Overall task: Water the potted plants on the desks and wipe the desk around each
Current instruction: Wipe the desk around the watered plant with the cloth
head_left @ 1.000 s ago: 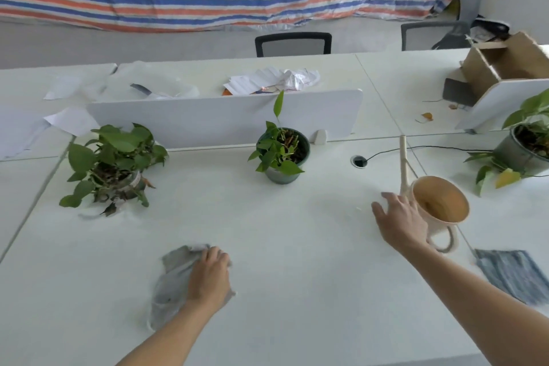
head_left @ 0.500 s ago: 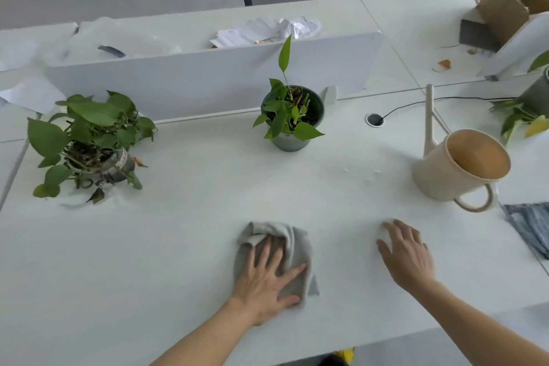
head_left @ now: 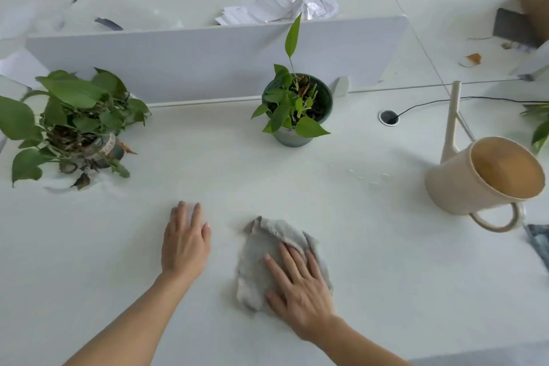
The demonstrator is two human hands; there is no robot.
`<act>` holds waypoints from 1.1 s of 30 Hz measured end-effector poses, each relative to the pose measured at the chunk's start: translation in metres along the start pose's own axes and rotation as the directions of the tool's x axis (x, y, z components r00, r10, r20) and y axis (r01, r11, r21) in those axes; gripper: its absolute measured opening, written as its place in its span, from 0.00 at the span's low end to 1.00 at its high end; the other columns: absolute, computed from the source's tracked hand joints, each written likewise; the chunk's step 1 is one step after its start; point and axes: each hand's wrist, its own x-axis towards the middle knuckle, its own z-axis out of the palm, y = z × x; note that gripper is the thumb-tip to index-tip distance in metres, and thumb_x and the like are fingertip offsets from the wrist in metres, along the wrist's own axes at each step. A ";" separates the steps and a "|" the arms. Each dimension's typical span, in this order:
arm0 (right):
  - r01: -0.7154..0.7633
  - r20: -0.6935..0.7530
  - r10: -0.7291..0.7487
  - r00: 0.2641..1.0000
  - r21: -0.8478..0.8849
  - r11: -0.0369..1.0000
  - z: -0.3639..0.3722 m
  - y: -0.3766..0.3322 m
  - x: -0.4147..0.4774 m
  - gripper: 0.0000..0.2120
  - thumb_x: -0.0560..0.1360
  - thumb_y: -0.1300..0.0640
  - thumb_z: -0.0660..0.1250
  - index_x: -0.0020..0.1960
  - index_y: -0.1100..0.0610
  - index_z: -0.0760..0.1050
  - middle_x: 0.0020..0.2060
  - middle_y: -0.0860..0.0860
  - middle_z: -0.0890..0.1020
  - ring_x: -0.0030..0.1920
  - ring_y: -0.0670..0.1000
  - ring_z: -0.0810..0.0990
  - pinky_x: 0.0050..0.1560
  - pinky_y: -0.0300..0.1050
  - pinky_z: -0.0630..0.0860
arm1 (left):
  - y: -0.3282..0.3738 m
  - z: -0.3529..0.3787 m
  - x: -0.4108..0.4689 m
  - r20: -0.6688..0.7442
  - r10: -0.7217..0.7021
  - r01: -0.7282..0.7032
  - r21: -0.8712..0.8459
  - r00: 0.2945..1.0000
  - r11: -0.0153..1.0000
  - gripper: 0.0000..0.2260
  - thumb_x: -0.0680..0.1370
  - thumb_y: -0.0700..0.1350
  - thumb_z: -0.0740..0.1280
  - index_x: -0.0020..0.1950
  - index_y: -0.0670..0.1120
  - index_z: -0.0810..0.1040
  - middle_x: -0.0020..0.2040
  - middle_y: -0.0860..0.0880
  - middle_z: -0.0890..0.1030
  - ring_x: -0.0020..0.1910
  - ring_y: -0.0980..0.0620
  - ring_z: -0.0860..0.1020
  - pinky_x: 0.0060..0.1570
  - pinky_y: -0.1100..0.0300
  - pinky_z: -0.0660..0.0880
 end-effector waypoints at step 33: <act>-0.537 0.002 0.538 0.843 -0.063 0.841 -0.074 0.158 0.201 0.38 0.77 0.33 0.38 0.82 0.51 0.40 0.80 0.59 0.37 0.79 0.59 0.31 0.76 0.66 0.35 | 0.047 0.040 0.005 -0.114 -0.285 0.287 0.001 0.952 0.958 0.31 0.78 0.54 0.47 0.75 0.36 0.63 0.74 0.31 0.59 0.74 0.33 0.56 0.72 0.40 0.53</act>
